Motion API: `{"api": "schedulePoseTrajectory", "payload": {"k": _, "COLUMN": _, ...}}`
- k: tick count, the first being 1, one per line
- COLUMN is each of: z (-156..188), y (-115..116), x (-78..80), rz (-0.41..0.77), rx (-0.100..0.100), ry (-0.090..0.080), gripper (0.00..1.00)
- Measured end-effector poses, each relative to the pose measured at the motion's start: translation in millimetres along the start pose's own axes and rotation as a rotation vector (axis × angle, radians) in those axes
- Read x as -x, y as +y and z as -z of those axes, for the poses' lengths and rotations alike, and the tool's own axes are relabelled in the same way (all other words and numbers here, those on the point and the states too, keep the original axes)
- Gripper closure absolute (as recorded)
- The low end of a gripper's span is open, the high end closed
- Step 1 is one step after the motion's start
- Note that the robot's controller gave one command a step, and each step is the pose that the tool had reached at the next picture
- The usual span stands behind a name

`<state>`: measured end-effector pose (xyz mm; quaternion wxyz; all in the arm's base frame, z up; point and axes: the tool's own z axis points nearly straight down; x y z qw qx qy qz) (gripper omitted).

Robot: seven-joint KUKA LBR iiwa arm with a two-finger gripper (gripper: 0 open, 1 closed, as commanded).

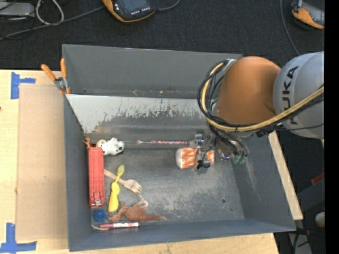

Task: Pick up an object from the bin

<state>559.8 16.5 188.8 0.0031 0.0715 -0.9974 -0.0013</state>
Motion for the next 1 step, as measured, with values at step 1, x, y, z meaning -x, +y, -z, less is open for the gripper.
{"api": "schedulePoseTrajectory", "payload": {"k": 1, "z": 28.2, "y": 0.5, "x": -0.3, "rz": 0.000, "rx": 0.000, "ry": 0.001, "gripper": 1.00}}
